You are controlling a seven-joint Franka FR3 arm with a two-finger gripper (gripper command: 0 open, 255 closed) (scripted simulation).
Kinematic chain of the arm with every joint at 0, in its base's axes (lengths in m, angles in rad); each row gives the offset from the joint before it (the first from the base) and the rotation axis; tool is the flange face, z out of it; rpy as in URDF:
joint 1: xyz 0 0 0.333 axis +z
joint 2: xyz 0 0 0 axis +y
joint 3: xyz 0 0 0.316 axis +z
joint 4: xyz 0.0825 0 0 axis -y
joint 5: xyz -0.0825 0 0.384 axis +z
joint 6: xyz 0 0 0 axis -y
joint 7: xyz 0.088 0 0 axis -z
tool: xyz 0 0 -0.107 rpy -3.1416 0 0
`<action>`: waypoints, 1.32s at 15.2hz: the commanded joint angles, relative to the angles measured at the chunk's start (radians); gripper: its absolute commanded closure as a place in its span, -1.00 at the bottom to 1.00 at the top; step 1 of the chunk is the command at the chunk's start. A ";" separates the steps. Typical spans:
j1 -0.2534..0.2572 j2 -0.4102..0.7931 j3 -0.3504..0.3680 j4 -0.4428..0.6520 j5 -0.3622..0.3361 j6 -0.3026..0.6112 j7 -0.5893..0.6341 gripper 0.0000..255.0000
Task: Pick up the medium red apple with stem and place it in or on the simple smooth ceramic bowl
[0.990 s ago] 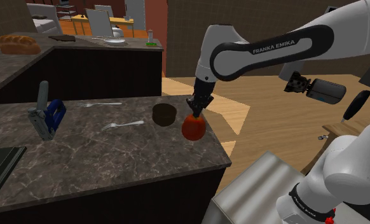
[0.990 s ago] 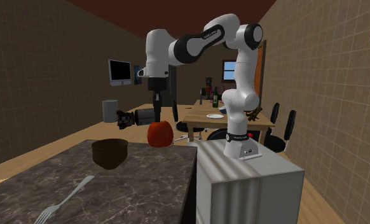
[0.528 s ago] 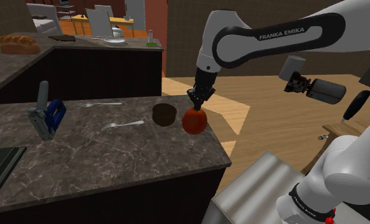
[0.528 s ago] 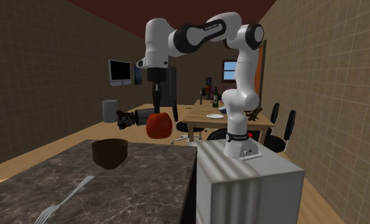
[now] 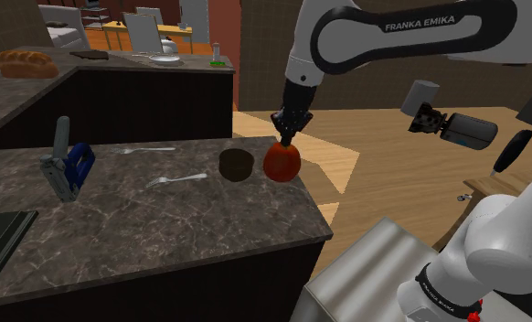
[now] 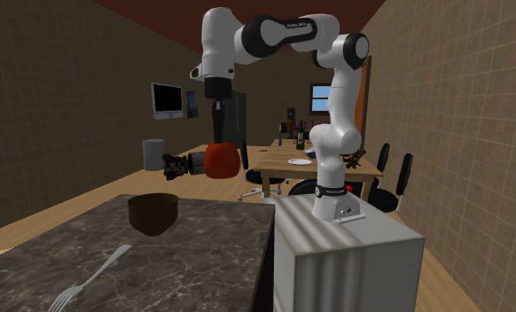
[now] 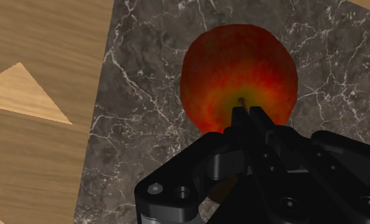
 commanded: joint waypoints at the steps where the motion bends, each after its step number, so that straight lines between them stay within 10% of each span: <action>1: -0.001 -0.002 -0.001 0.023 -0.001 -0.026 0.001 1.00; 6: -0.002 -0.003 -0.003 0.083 -0.003 -0.086 0.005 1.00; 11: -0.006 0.197 0.005 0.363 -0.045 -0.168 0.027 1.00; 20: 0.058 0.709 0.009 1.189 -0.153 -0.489 0.067 1.00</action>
